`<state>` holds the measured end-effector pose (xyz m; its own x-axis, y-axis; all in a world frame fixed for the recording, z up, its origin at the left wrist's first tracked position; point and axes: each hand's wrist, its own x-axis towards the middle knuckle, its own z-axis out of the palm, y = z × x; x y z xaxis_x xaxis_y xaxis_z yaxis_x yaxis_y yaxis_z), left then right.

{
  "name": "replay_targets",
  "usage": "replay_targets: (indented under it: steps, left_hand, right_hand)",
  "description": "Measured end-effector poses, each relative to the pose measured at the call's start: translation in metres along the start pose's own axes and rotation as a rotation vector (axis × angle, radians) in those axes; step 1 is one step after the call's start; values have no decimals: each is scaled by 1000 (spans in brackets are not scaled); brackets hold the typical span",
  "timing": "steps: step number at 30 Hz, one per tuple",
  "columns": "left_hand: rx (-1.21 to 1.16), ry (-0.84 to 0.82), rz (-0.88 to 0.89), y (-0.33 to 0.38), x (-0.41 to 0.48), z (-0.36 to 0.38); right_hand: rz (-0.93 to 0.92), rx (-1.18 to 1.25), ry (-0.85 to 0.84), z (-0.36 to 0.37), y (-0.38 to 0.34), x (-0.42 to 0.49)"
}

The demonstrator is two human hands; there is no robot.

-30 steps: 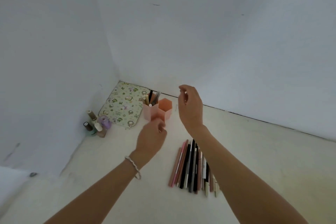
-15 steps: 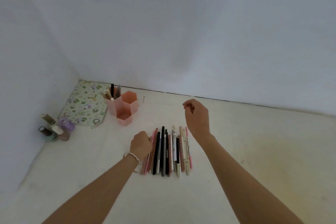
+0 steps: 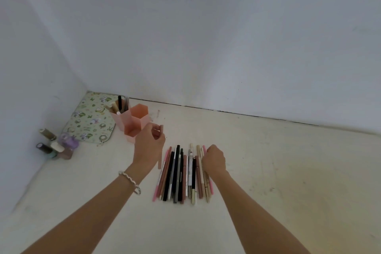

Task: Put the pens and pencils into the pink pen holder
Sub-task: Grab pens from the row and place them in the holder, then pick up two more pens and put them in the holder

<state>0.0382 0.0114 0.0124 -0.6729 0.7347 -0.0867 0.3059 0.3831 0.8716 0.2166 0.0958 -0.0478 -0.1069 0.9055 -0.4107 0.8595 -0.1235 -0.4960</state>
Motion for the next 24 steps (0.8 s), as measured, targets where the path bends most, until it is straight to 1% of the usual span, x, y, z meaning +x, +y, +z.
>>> replay_targets:
  steps: [2,4,6,8,10,11,13,15,17,19,22,24]
  left_hand:
    - [-49,21,27,4,-2,-1]
    - [-101,69,97,11,-1,-7]
    - [-155,165,186,19,8,-22]
    - [-158,340,242,27,23,-46]
    - [-132,517,287,33,39,-73]
    - [-128,583,311,34,47,-86]
    - [-142,660,341,34,61,-102]
    - [-158,662,343,31,73,-112]
    - [-123,631,340,26,82,-114]
    - [-27,587,344,16,88,-111]
    - [107,454,324,-4,92,-104]
    - [254,433,357,-15,90,-102]
  right_hand:
    - [9,6,-27,-4,0,2]
    - [-8,10,-51,-11,-1,3]
    - [-41,69,-8,-24,-7,5]
    - [-76,216,97,-42,-25,6]
    - [-115,416,186,-59,-54,5]
    - [-156,519,211,-65,-71,4]
    - [-284,687,235,-73,-105,-2]
    - [-410,787,260,-74,-137,-12]
    - [-513,836,294,-71,-165,-22]
    - [-583,876,290,-63,-188,-30]
    - [-685,898,286,-48,-212,-37]
    - [-744,898,284,-39,-222,-39]
